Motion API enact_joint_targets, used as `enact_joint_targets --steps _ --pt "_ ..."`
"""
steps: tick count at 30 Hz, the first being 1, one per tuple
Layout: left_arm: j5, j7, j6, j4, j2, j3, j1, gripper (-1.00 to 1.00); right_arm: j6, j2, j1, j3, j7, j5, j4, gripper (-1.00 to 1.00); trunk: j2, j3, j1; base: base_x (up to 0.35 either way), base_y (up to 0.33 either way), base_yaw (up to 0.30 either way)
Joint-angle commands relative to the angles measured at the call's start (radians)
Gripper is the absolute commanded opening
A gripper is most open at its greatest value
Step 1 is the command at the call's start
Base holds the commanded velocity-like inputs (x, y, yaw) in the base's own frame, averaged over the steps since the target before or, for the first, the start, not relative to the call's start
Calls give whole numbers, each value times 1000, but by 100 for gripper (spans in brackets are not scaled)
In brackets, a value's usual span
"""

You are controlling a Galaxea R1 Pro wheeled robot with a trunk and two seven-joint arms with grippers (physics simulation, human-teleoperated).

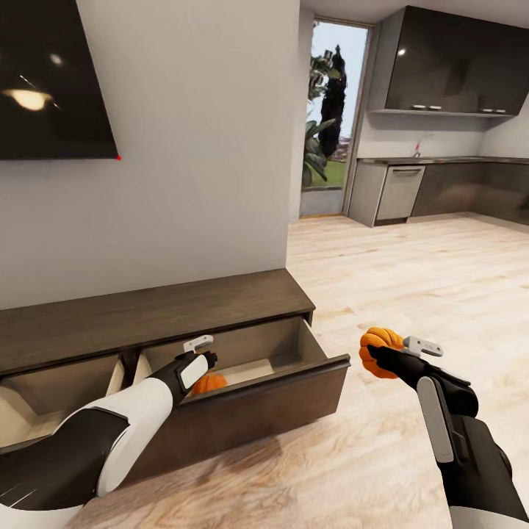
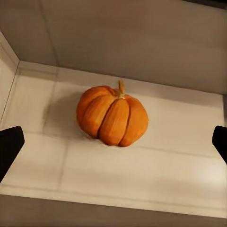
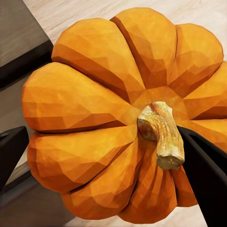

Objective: Place each of the two pumpkins and all three candles from the living room inside a cabinet in the living room (use any cabinet), then make sure every cabinet is closed, and position the cauldron so it is next to a table in the living room.

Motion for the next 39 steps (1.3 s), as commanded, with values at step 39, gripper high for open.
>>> enact_joint_targets --steps 39 --pt "12 71 227 -197 -35 3 0 100 -51 -3 -1 1 -12 -7 34 -100 0 -1 0 0 0 0"
